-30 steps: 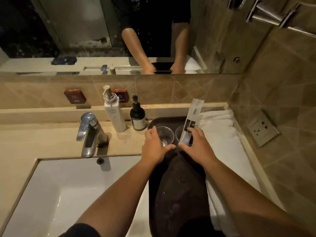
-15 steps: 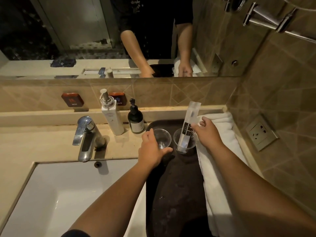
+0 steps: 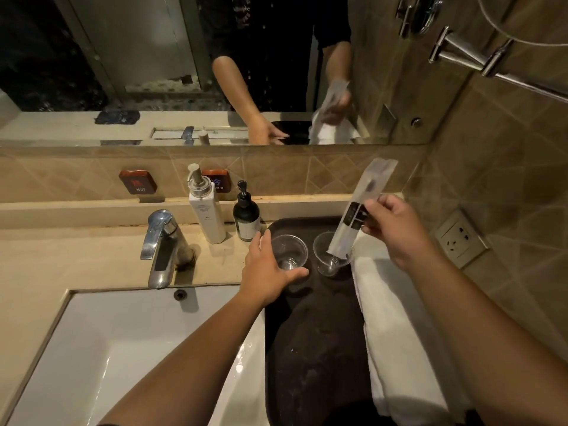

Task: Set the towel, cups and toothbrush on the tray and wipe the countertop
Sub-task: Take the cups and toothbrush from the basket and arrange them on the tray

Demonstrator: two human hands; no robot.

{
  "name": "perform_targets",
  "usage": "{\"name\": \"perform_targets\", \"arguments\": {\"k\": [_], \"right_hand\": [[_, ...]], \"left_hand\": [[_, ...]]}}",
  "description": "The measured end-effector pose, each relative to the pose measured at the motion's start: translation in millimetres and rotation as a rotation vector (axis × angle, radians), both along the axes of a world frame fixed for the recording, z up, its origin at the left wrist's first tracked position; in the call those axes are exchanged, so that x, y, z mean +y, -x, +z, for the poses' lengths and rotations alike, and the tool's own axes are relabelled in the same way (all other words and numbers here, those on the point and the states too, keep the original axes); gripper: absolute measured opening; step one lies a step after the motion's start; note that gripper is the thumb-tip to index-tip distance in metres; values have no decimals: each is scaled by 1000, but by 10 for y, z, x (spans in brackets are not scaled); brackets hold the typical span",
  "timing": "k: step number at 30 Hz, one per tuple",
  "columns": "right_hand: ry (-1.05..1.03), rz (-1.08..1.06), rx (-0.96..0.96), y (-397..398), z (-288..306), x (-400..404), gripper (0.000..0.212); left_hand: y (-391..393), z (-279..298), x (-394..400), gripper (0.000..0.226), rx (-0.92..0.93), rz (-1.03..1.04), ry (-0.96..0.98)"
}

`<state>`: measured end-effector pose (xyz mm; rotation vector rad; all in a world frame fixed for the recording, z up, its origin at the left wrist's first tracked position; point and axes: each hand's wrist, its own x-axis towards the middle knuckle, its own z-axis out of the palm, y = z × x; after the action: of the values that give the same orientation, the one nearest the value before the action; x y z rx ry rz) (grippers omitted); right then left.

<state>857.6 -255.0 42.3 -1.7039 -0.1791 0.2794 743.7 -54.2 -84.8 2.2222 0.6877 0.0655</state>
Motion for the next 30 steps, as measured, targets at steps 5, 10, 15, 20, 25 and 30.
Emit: {"name": "perform_targets", "arguments": {"k": [5, 10, 15, 20, 25, 30], "right_hand": [[19, 106, 114, 707, 63, -228, 28], [179, 197, 418, 1537, -646, -268, 20], [373, 121, 397, 1650, -1157, -187, 12], [626, 113, 211, 1529, -1380, -80, 12], [790, 120, 92, 1428, -1507, -49, 19], [807, 89, 65, 1433, -1568, -27, 21]], "left_hand": [[749, 364, -399, 49, -248, -63, 111], [1475, 195, -958, 23, -66, -177, 301], [1549, -176, -1120, 23, 104, -119, 210], [1368, -317, -1095, 14, 142, -116, 104], [1248, -359, -1120, 7, 176, -135, 32], [1224, -380, -1141, 9, 179, -166, -14]]}}
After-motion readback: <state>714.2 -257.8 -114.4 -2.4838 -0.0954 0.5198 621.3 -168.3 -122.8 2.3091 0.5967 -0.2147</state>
